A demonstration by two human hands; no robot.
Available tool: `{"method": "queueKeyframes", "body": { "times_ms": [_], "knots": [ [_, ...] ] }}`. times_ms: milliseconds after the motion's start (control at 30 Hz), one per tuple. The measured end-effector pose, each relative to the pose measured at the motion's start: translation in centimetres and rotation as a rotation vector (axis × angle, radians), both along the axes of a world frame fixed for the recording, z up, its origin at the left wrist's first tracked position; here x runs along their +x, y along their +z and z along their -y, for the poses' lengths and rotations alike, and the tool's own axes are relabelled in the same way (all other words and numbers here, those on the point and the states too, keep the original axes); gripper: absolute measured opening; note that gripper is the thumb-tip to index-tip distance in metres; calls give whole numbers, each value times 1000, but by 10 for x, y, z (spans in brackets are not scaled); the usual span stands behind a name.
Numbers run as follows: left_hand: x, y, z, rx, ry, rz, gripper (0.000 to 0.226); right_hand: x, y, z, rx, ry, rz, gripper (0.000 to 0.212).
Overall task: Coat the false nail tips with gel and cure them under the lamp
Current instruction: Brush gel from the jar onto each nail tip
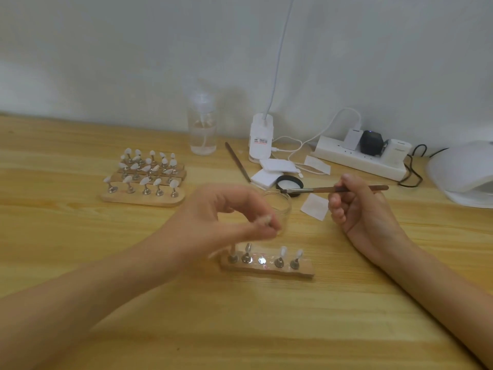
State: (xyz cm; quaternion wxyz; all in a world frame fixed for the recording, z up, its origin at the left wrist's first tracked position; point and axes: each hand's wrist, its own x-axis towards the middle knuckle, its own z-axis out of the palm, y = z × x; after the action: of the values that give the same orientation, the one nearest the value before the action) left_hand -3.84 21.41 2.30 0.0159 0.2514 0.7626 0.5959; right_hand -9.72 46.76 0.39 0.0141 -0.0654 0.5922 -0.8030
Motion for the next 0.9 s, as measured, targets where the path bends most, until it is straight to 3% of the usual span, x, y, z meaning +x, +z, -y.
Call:
{"method": "queueKeyframes", "body": {
  "times_ms": [267, 467, 733, 900],
  "knots": [
    [14, -24, -10, -214, 89, -127, 18, 0, 0, -1, -10, -20, 10, 19],
    [11, -31, -9, -203, 157, -43, 17, -1, -1, 1, 7, -10, -2, 19],
    [9, -34, -10, -364, 170, -97, 11, 1, -1, 2, -20, -23, 4, 20],
    [7, -32, 4, -516, 80, -90, 38, 3, 2, -1, -1, 57, -141, 33]
  ]
}}
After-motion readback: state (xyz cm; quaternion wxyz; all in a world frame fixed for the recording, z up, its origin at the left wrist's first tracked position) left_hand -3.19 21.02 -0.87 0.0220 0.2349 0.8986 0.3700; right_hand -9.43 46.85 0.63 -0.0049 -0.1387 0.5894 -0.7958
